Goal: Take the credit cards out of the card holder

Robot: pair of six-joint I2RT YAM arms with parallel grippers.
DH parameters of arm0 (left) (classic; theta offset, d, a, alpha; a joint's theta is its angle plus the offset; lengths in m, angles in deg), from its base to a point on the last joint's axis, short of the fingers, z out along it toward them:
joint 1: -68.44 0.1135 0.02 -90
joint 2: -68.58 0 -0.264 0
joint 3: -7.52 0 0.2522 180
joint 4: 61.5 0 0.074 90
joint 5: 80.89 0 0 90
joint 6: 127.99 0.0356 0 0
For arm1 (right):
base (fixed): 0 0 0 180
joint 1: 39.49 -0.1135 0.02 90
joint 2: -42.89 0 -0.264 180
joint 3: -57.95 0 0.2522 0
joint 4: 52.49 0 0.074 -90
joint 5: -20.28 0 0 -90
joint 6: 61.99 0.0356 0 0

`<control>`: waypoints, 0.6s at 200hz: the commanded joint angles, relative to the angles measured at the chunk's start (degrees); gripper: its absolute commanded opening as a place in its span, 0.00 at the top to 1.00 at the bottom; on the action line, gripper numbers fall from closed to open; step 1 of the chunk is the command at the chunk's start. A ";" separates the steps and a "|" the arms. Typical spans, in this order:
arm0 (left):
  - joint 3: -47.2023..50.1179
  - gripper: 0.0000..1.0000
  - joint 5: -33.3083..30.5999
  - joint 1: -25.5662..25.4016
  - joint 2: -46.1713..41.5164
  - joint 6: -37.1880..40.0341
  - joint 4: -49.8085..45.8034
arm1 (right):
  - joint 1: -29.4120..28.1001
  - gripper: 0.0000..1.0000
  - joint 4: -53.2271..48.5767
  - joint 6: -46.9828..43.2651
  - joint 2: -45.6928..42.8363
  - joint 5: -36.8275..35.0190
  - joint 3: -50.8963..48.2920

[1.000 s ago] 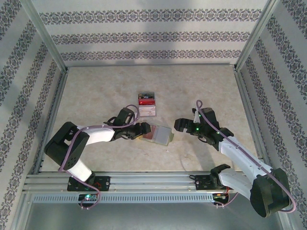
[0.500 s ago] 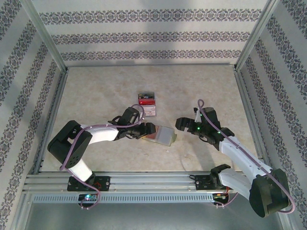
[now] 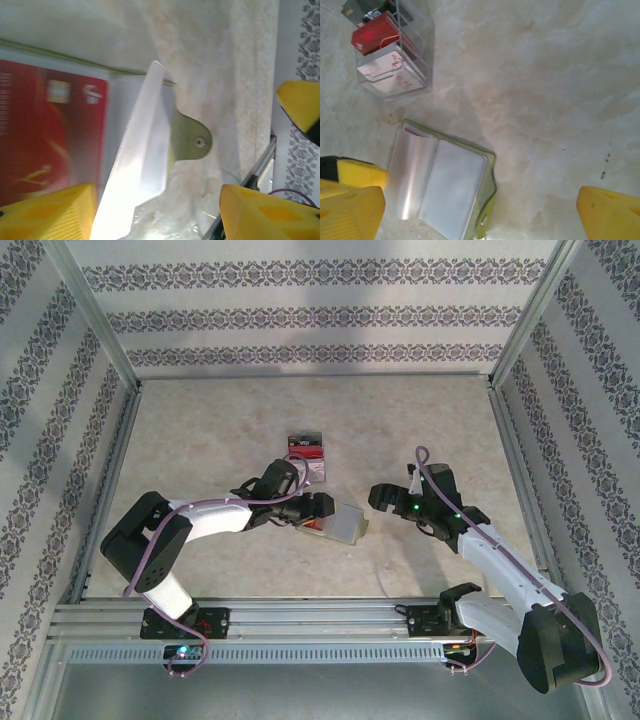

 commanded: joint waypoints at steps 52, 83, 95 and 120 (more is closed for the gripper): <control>-9.42 0.35 -0.73 -7.24 9.66 1.23 -2.08 | 6.72 0.02 1.87 3.88 -0.52 8.97 -1.87; -11.34 0.35 -0.87 -8.61 12.18 1.52 -2.84 | 7.20 0.02 1.94 3.61 -1.16 9.07 -2.45; -12.16 0.34 -0.86 -8.88 13.17 1.67 -3.58 | 7.35 0.02 1.94 3.61 -1.12 9.15 -2.76; -13.38 0.34 -0.48 -9.57 15.46 1.47 -4.10 | 7.60 0.02 1.97 3.53 -1.02 9.02 -2.91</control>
